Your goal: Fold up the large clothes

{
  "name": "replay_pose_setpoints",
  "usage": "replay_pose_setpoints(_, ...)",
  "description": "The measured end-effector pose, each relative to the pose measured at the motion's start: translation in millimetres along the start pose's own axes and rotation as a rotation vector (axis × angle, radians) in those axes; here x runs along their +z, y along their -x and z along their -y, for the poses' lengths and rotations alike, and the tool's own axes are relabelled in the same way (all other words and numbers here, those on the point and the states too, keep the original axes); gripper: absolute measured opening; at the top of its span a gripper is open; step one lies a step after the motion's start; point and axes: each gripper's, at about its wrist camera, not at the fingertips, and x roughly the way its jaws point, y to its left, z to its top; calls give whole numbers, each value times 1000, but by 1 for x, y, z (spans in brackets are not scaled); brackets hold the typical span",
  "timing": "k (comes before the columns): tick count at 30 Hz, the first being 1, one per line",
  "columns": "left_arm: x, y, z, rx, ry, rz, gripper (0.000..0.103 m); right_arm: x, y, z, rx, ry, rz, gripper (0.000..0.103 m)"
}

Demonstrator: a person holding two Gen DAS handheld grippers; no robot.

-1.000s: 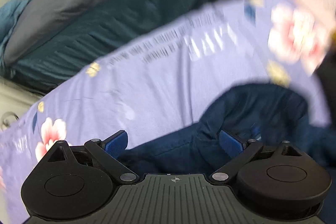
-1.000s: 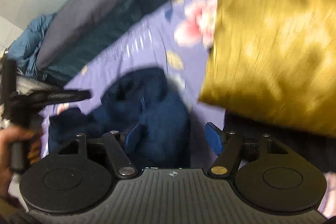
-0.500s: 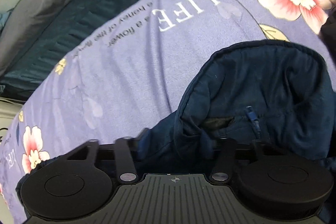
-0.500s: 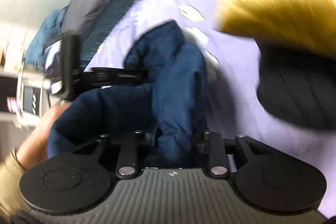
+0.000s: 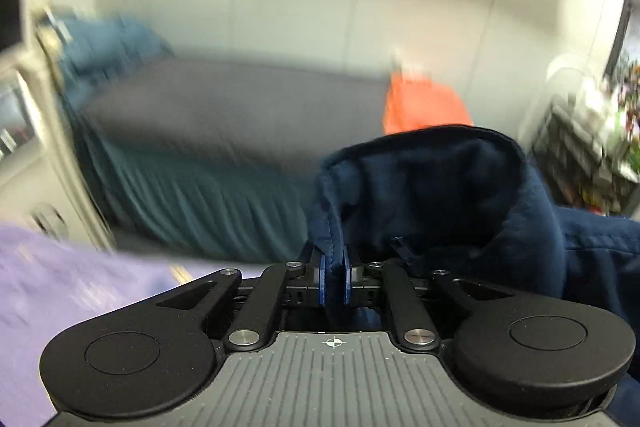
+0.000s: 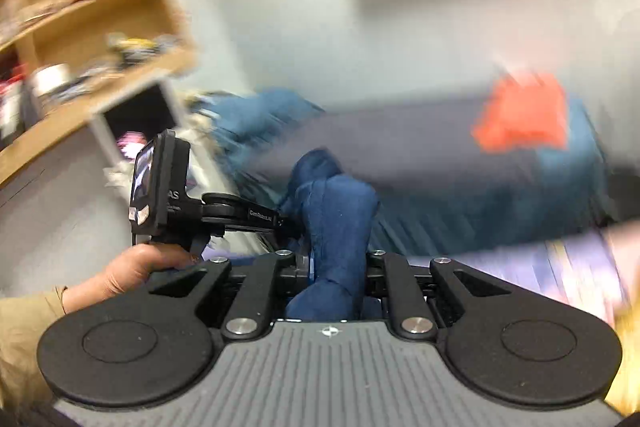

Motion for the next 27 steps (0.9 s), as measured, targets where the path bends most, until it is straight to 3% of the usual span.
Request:
replay_pose_setpoints(3, 1, 81, -40, 24, 35, 110, 47, 28, 12, -50, 146, 74, 46, 16)
replay_pose_setpoints(6, -27, 148, -63, 64, 26, 142, 48, 31, 30, -74, 325, 93, 23, 16)
replay_pose_setpoints(8, -54, 178, -72, 79, 38, 133, 50, 24, 44, -74, 390, 78, 4, 16)
replay_pose_setpoints(11, -91, 175, -80, 63, 57, 86, 61, 5, 31, -45, 245, 49, -47, 17)
replay_pose_setpoints(12, -104, 159, -79, 61, 50, 45, 82, -6, 22, -32, 161, 19, -96, 19)
replay_pose_setpoints(13, -115, 146, -78, 56, 50, 14, 96, -16, 10, -20, 91, -9, -146, 20)
replay_pose_setpoints(15, -140, 108, -76, 35, 45, -52, 103, -41, -7, 5, -54, -79, -243, 24)
replay_pose_setpoints(17, -168, 65, -70, 17, 44, -96, 103, -67, -21, 21, -162, -105, -347, 30)
replay_pose_setpoints(19, -194, 36, -72, 27, 80, -191, 103, -94, -23, 26, -211, -122, -396, 39)
replay_pose_setpoints(21, -208, 26, -74, 33, 128, -229, 103, -114, -22, 30, -235, -155, -420, 74)
replay_pose_setpoints(23, -218, 39, -81, 22, 165, -185, 103, -126, -15, 29, -301, -201, -412, 83)
replay_pose_setpoints(27, -229, 84, -107, 72, 147, -91, 103, -136, -1, 22, -319, -280, -368, 85)
